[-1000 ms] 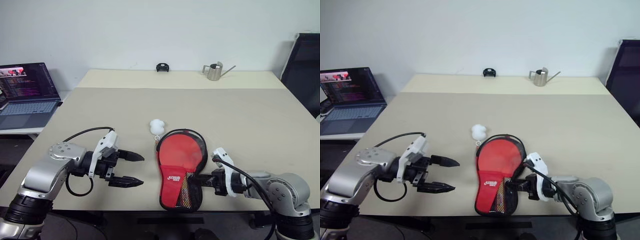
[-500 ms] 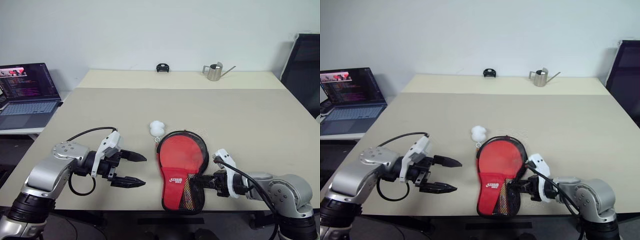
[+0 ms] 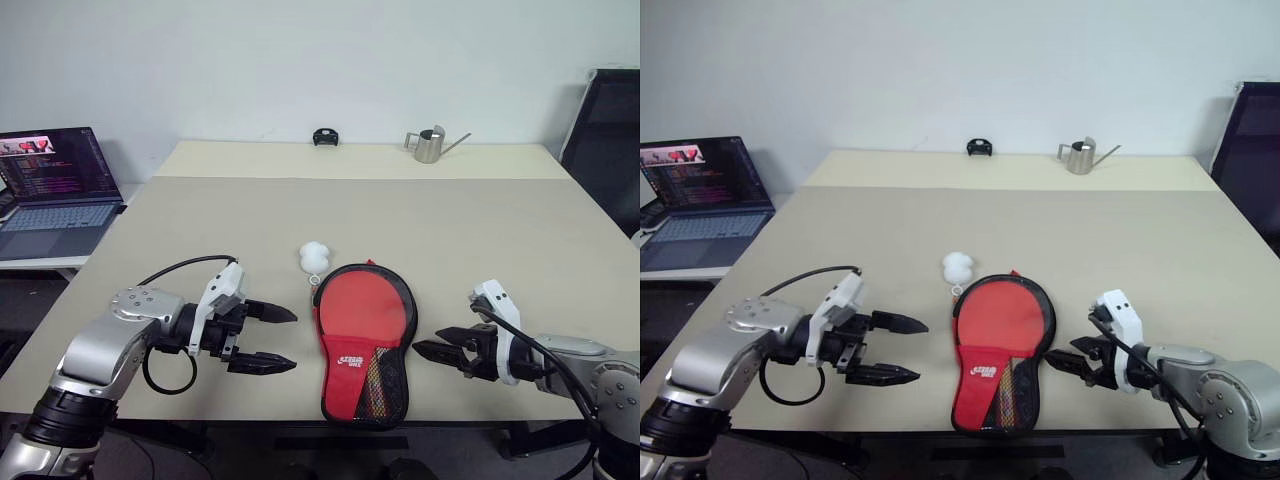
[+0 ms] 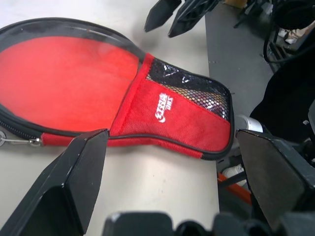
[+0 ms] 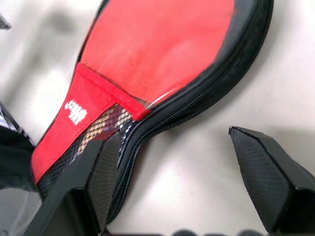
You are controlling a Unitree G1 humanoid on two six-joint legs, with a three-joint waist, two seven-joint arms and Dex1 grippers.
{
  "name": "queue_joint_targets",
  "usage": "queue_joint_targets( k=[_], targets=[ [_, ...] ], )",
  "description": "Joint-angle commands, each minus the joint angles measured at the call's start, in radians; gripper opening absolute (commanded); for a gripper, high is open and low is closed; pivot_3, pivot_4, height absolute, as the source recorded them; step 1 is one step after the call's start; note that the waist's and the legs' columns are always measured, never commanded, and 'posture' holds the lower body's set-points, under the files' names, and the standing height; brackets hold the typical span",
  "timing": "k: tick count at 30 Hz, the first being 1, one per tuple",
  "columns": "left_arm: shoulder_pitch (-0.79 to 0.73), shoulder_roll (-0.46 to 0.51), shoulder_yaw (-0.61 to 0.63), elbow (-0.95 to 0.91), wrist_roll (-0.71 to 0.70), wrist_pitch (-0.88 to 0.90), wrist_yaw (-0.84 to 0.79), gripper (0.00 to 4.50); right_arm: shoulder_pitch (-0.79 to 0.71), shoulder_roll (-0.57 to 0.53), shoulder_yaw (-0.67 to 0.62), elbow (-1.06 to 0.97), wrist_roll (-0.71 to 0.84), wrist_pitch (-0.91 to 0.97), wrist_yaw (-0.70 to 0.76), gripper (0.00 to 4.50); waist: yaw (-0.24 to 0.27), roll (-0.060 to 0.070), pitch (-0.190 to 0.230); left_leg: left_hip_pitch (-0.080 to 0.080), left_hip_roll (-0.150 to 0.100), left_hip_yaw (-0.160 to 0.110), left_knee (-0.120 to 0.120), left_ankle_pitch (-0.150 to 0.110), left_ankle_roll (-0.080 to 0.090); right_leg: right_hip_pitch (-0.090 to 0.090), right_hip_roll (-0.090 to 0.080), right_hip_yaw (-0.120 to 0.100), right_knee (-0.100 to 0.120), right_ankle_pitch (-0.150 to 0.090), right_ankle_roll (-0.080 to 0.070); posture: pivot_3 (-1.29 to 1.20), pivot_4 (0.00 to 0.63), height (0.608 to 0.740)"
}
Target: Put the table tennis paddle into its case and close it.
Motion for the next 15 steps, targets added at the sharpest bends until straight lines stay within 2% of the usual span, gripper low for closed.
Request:
queue_joint_targets(
  k=[1,3,7,15],
  targets=[
    [-0.019,-0.024,0.018,-0.009,-0.014,-0.008,0.037,4.5,-0.063,-0.029,-0.009,-0.035,0.025,-0.099,0.031,4.47,0.0,0.0,0.0,0.0,0.0,0.0,0.0,0.0,0.0,0.0,0.0,0.0,0.0,0.0,0.0,0.0,0.15,0.74],
    [-0.043,-0.059,0.033,0.015,-0.002,-0.015,0.095,4.5,-0.092,-0.056,0.038,-0.027,-0.011,-0.185,0.038,4.47,0.001,0.0,0.0,0.0,0.0,0.0,0.0,0.0,0.0,0.0,0.0,0.0,0.0,0.0,0.0,0.0,0.15,0.74],
    [-0.098,-0.117,0.071,0.069,0.018,-0.034,0.211,4.5,-0.112,-0.199,0.251,0.0,-0.171,-0.475,0.136,4.47,0.001,-0.001,0.0,0.0,0.0,0.0,0.001,0.0,0.0,0.001,0.0,-0.001,0.0,0.0,0.0,0.0,0.15,0.74],
    [-0.062,-0.064,0.139,0.099,0.06,-0.056,0.286,4.5,-0.177,-0.093,0.423,0.179,-0.266,-0.756,0.202,4.47,0.0,-0.001,0.0,0.0,0.001,0.0,0.0,0.0,0.0,0.0,0.0,0.0,0.0,0.0,0.0,0.0,0.15,0.74]
  ],
)
